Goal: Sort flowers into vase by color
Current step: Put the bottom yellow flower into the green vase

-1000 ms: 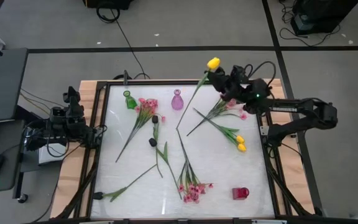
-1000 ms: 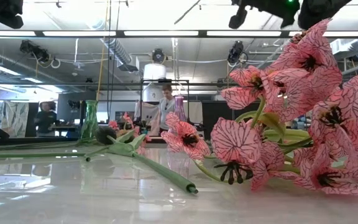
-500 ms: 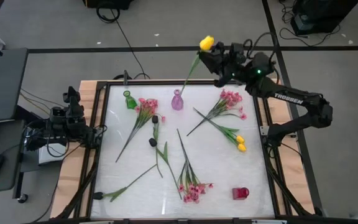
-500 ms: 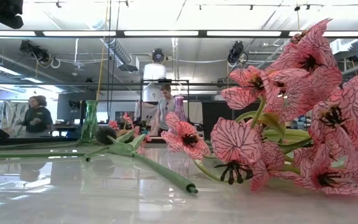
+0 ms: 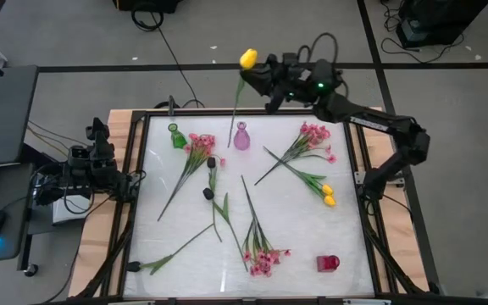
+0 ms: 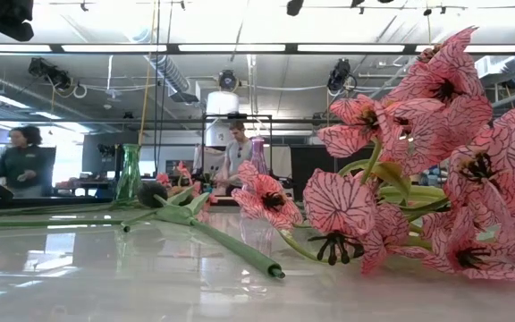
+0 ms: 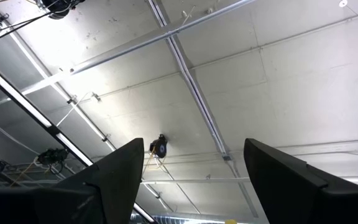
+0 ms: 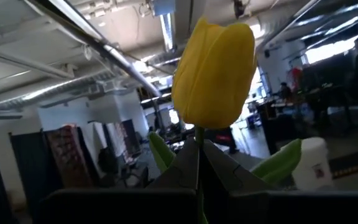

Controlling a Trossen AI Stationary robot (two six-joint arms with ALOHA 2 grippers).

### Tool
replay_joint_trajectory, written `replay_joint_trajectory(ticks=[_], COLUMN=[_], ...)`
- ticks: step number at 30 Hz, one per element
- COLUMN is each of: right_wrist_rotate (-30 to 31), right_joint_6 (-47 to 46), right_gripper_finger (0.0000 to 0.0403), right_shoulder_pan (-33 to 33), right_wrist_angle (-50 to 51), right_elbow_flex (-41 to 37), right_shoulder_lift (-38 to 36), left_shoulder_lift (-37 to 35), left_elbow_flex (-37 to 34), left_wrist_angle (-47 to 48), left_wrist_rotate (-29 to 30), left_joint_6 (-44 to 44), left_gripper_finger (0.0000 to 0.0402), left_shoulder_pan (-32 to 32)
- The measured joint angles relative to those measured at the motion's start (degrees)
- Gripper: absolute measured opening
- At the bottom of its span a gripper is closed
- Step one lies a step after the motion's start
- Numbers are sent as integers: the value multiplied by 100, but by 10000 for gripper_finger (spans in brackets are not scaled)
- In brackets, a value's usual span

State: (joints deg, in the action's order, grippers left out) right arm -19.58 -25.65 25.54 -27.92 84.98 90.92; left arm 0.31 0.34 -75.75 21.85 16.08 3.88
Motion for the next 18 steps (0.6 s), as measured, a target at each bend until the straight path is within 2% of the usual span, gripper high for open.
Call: replay_joint_trajectory(ticks=[11, 18], right_wrist_rotate=[-624, -961], right_joint_6=[-418, -585], right_gripper_finger=[14, 14], right_shoulder_pan=[-6, -17], right_wrist_angle=[-29, -5], right_elbow_flex=[923, 1240], right_shoulder_lift=[1042, 1315], left_shoulder_lift=[1, 0], left_elbow_flex=[0, 0], left_wrist_angle=[-2, -4], left_wrist_rotate=[0, 2], left_joint_6=[0, -1], left_gripper_finger=[283, 283], left_shoulder_pan=[2, 1])
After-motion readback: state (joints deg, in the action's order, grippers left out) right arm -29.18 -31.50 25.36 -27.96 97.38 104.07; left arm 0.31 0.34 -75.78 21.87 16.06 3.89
